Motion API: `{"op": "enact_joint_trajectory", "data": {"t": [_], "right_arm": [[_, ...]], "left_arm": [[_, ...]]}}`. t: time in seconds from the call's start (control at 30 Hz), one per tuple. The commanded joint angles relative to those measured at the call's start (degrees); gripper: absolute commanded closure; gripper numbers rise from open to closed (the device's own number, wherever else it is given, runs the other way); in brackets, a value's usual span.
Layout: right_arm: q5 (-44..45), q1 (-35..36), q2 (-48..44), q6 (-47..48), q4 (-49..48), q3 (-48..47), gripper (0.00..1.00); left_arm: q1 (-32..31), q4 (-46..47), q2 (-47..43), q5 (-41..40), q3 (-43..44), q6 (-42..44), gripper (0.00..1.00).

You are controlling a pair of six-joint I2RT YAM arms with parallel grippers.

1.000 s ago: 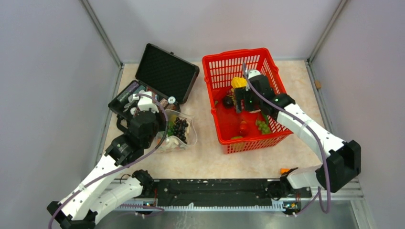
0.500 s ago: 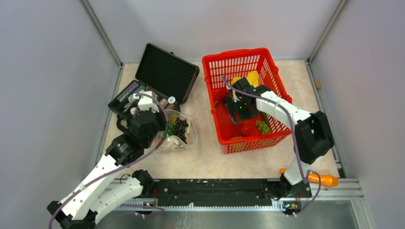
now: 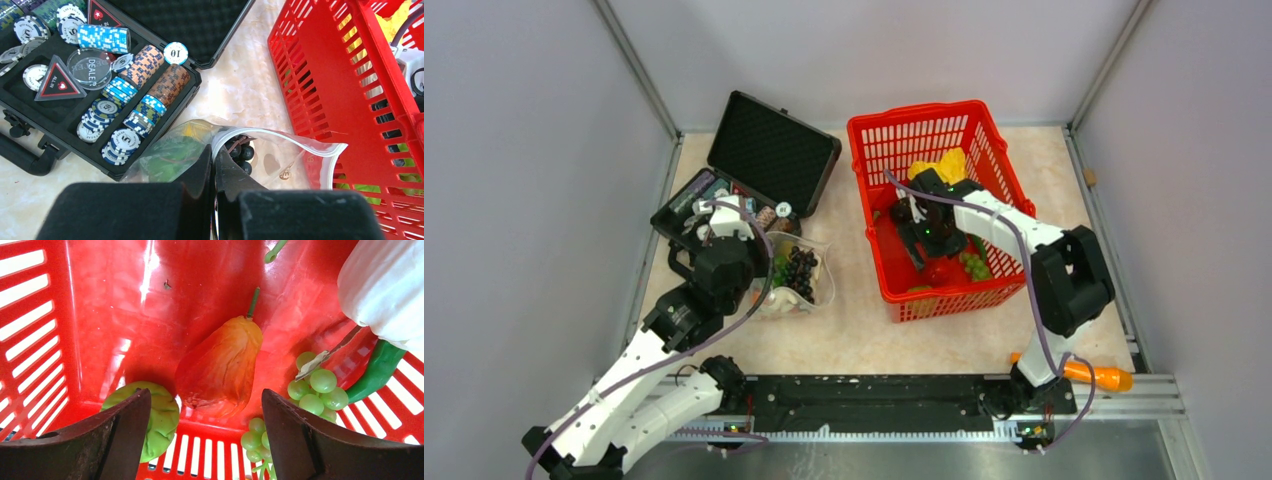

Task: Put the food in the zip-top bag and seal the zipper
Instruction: Pick up the fake fruit from the bin.

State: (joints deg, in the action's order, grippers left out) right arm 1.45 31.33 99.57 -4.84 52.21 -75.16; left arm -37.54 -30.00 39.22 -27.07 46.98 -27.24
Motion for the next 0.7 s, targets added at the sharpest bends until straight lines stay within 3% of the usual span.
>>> {"op": "enact_joint_trajectory", "data": {"t": [0.0, 0.23, 0.43, 0.67], "right_arm": [[1.15, -0.32, 2.24, 1.03, 1.62, -1.04, 0.21], [3.75, -0.75, 1.86, 1.15, 1.06, -0.43, 0.23], [2.13, -1.54, 1.91, 1.51, 0.13, 1.31, 0.33], [-1.18, -1.71, 1.9, 2.0, -0.59, 3.25, 0.35]], "left_arm": [[0.35, 2.05, -1.26, -1.59, -0.82, 0.53, 0.98], [0.42, 2.26, -0.94, -1.09, -0.53, 0.7, 0.98], [0.45, 2.75, -0.59, -0.53, -0.65, 0.7, 0.98], [0.53, 2.75, -0.63, -0.49, -0.61, 0.7, 0.98]]}}
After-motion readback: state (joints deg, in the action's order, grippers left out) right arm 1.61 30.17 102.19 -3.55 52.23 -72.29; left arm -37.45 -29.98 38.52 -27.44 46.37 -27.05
